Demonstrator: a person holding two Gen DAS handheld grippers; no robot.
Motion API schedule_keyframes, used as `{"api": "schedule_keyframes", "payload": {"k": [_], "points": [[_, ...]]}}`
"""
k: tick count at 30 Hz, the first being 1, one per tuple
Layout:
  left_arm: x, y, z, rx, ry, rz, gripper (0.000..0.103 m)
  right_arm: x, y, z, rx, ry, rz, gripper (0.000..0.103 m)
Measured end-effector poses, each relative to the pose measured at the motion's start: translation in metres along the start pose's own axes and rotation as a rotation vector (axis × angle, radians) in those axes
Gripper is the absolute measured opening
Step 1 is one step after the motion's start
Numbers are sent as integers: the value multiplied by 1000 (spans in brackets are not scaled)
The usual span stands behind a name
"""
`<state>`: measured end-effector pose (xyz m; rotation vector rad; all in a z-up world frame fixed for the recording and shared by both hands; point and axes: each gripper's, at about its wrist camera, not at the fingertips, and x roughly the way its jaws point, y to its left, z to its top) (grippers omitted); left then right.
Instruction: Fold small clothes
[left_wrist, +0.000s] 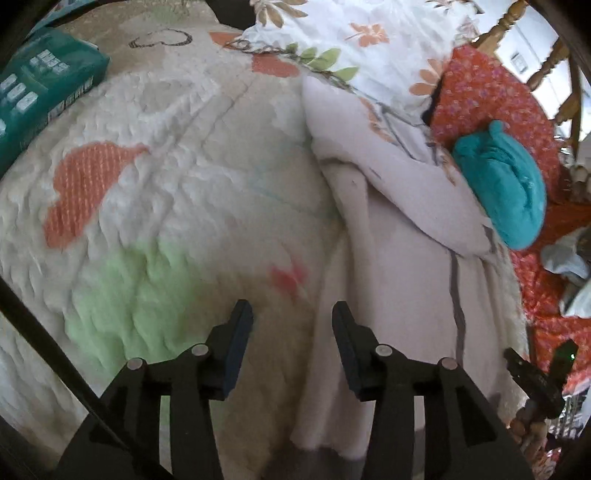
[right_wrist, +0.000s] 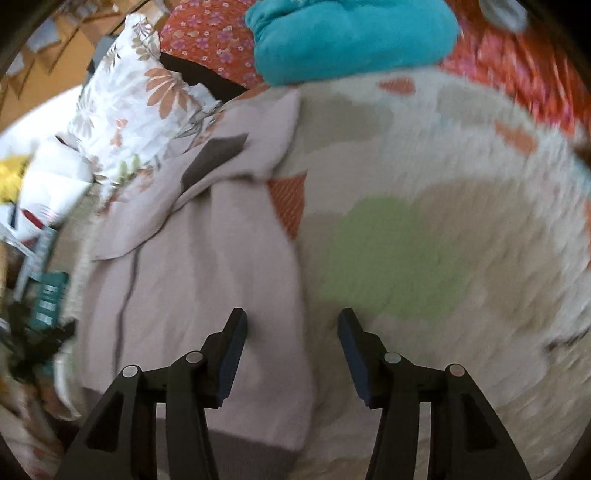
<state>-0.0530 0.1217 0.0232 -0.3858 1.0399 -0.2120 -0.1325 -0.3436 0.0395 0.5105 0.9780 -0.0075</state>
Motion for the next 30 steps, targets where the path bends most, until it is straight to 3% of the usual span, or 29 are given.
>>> {"api": "schedule_keyframes", "payload": {"k": [3, 9, 14, 17, 21, 25, 26, 27, 28, 29, 30], "points": [[-5, -12, -19, 32, 2, -45, 55, 0, 5, -9, 0, 24, 55, 61], [-9, -33, -54, 79, 41, -88, 54, -6, -3, -30, 102, 35, 167, 61], [-16, -29, -69, 31, 55, -159, 51, -11, -14, -47, 187, 45, 261, 61], [-13, -27, -77, 3, 77, -196, 51, -14, -11, -56, 182, 48, 282, 61], [-13, -31, -84, 7, 71, -189, 51, -16, 2, -69, 135, 55, 277, 60], [-12, -33, -86, 3, 63, -179, 55, -16, 24, -91, 63, 77, 257, 48], [-13, -34, -86, 2, 61, -166, 52, -16, 32, -97, 31, 73, 223, 44], [-13, -34, -86, -1, 59, -145, 44, -16, 36, -99, 5, 71, 192, 32], [-12, -36, -85, -3, 54, -97, 18, -14, 40, -100, -21, 75, 155, 21], [-13, -34, -83, -4, 54, -54, 12, -13, 41, -98, -22, 74, 141, 12], [-17, -28, -80, -38, 47, -69, 12, -13, 37, -96, -11, 76, 148, 10]]}}
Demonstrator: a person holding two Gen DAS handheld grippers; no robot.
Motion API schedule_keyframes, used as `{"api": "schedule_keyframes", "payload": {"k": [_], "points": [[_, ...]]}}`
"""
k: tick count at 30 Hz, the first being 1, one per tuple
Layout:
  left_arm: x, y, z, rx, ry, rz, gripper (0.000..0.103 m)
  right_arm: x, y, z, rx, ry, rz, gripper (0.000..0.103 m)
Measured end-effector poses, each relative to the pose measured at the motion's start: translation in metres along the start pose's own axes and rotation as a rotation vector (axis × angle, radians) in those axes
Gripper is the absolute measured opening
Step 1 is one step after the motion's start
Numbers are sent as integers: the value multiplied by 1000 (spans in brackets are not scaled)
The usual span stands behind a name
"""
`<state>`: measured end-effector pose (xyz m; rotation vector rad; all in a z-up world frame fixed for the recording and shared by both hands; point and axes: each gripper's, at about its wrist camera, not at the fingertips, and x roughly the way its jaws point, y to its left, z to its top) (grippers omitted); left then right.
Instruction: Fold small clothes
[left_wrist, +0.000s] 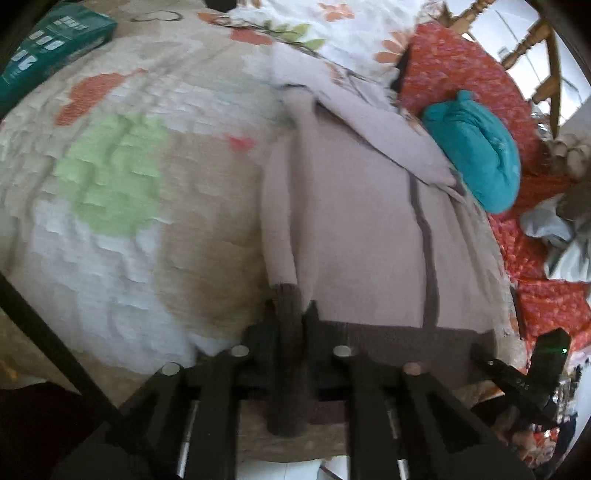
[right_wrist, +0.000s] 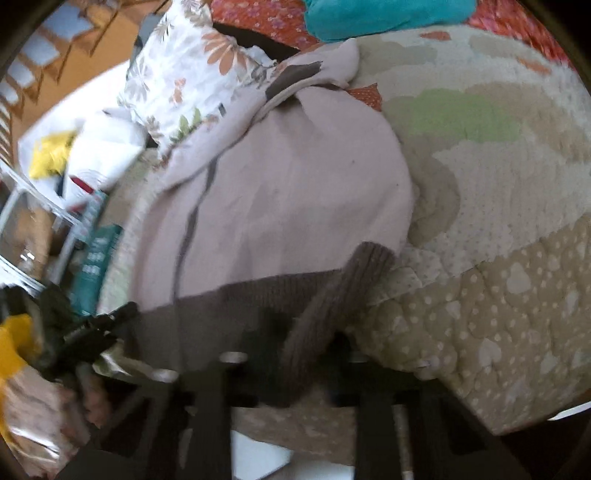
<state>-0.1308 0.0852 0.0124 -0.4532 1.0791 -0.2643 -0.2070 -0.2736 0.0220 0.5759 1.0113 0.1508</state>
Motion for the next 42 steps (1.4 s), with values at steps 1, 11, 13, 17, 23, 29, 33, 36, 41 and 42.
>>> {"api": "schedule_keyframes", "payload": {"k": [1, 11, 13, 17, 23, 29, 33, 36, 41, 42], "points": [[-5, 5, 2, -33, -14, -14, 12, -3, -4, 1, 21, -4, 8, 9], [-77, 31, -39, -64, -111, -37, 8, -59, 1, -47, 15, 55, 121, 7], [-76, 39, -49, -77, -87, -25, 8, -52, 3, -57, 9, 97, 122, 7], [-78, 55, -55, -119, -84, -18, 8, -46, 6, -57, 2, 112, 110, 7], [-59, 66, -36, -145, -73, 12, 54, -40, 15, -54, -33, 109, 68, 8], [-11, 49, -22, -61, -1, 93, 61, -37, 13, -55, -33, 112, 67, 8], [-1, 31, -22, 13, -8, 185, 66, -34, 12, -55, -39, 114, 70, 8], [-5, 28, -21, 38, -26, 227, 23, -31, 12, -53, -38, 117, 71, 8], [-30, 36, -21, 1, -50, 181, 7, -29, 17, -48, -51, 114, 73, 8], [-40, 37, -24, -9, -60, 166, 7, -30, 18, -47, -54, 113, 79, 8]]}}
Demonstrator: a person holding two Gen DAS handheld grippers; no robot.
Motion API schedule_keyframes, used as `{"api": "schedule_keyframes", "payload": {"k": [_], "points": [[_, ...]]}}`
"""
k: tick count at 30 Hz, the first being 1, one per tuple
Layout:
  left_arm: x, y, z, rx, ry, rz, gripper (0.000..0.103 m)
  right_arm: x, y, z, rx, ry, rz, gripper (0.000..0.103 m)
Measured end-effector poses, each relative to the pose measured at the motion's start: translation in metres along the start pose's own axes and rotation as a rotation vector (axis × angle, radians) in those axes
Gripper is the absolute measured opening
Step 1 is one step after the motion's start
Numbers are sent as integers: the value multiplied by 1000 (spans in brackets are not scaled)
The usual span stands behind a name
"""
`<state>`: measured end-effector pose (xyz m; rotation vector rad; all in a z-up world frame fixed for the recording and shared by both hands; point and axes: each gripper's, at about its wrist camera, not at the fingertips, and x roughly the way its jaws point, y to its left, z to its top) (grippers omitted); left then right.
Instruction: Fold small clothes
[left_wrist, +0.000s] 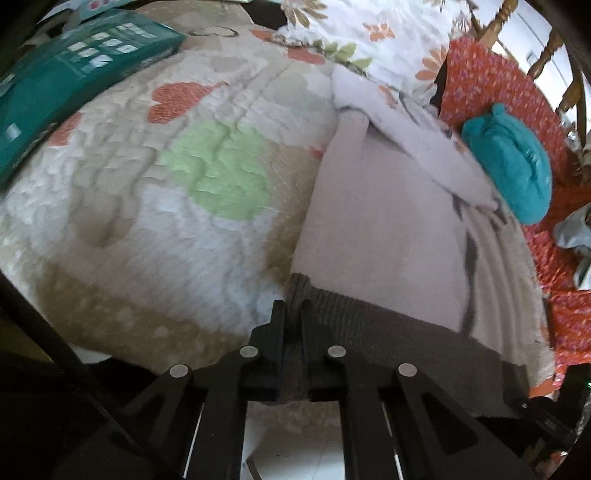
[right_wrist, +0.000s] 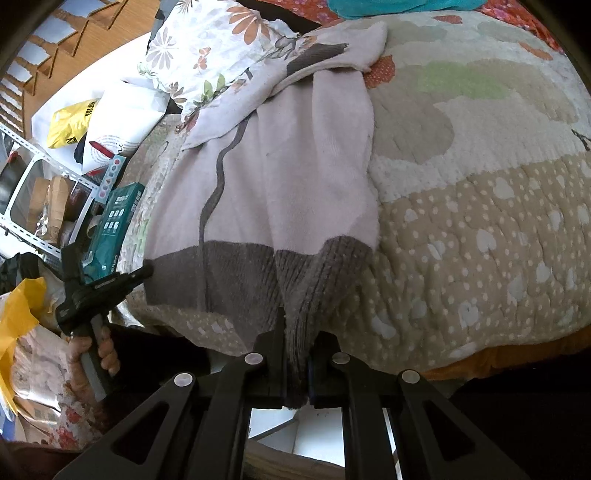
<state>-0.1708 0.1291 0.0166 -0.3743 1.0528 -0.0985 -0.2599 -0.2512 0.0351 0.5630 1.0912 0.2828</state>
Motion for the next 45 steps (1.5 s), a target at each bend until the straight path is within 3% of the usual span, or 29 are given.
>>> {"api": "schedule_keyframes", "payload": {"k": [5, 12, 16, 22, 23, 24, 25, 26, 27, 32, 36, 40, 45], "points": [[-42, 7, -12, -25, -54, -19, 1, -4, -1, -7, -14, 6, 22, 8], [-39, 5, -7, -2, -63, -2, 3, -2, 6, -3, -33, 5, 30, 8], [-13, 7, 0, -8, -24, 12, 43, -4, 12, -1, -56, -5, 18, 8], [33, -9, 7, 37, 34, -8, 50, 2, 7, -1, -33, 9, 17, 8], [36, -17, 4, 76, 28, 25, 50, 2, 6, -1, -30, 10, 18, 8], [37, -22, 3, 116, 27, 51, 47, 3, 5, 0, -27, 12, 18, 8], [36, -26, 3, 141, 28, 67, 22, 4, 5, 0, -27, 13, 18, 8], [32, -26, 4, 147, 21, 88, 11, 4, 4, 0, -27, 14, 17, 8], [26, -21, 6, 125, 15, 66, 6, 5, 4, 1, -28, 14, 17, 8], [-17, -1, 13, 4, -43, -61, 6, -3, 12, 6, -50, -6, 20, 8], [-41, -18, 38, 20, -101, -109, 6, -13, 24, 33, -70, -45, 59, 8], [-35, -55, 92, 51, -146, -124, 6, -25, 42, 86, -103, -126, 85, 8], [10, -87, 175, 78, -167, -88, 6, -22, 48, 176, -127, -248, 40, 8]]}}
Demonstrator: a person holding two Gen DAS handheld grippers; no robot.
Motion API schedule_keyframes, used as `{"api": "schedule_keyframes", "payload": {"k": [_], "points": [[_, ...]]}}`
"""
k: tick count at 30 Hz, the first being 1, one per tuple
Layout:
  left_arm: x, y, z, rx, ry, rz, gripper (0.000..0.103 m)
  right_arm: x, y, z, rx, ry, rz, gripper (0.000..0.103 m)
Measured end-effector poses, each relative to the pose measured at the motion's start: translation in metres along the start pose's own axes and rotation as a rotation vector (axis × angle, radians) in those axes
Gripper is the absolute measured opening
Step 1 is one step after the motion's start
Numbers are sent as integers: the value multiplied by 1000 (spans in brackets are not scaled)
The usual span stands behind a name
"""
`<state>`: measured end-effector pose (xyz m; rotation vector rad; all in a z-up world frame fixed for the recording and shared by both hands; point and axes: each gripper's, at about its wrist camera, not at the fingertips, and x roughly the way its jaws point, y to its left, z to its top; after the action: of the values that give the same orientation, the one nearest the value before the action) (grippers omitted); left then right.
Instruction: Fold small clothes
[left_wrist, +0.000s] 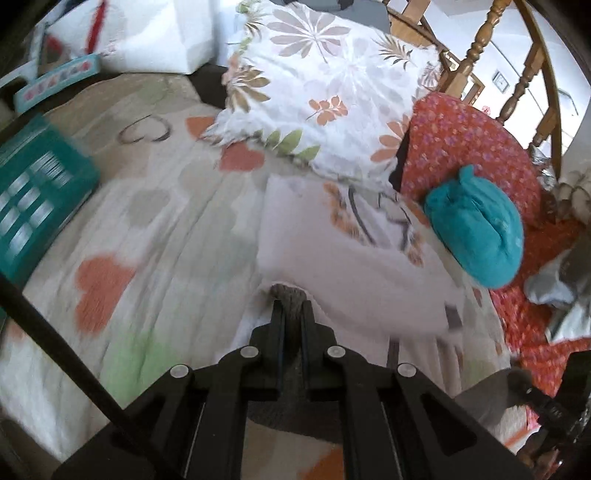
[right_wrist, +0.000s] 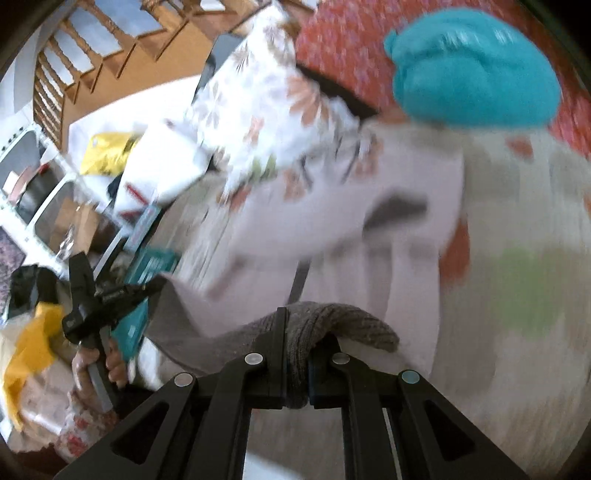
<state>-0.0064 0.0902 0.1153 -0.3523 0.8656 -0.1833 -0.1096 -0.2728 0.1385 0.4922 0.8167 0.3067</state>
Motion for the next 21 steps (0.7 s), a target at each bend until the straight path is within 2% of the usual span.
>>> {"api": "schedule_keyframes", "payload": {"k": [5, 8, 12, 14, 15, 16, 17, 18, 19, 20, 21], "points": [[81, -7, 63, -11, 27, 23, 6, 59, -33, 73, 42, -35, -113, 8], [122, -6, 78, -19, 57, 18, 7, 96, -59, 94, 74, -5, -166, 8], [159, -3, 85, -8, 102, 19, 7, 137, -94, 108, 126, 38, -173, 8], [167, 0, 94, -19, 89, 4, 9, 154, -104, 115, 127, 46, -172, 8], [168, 3, 98, -37, 74, -3, 12, 161, -108, 118, 132, 44, -167, 9], [168, 8, 102, -65, 50, -9, 22, 167, -113, 122, 144, 36, -167, 10], [165, 15, 107, -99, 27, -18, 39, 170, -115, 124, 148, 33, -170, 11], [161, 21, 111, -130, 10, -20, 48, 173, -115, 126, 141, 30, -179, 18], [157, 24, 113, -145, -1, -19, 60, 175, -113, 128, 121, 24, -195, 35], [152, 28, 114, -155, -15, -12, 62, 174, -109, 129, 96, 12, -218, 46], [148, 29, 115, -148, -19, 4, 62, 171, -103, 129, 63, -8, -252, 64]]}}
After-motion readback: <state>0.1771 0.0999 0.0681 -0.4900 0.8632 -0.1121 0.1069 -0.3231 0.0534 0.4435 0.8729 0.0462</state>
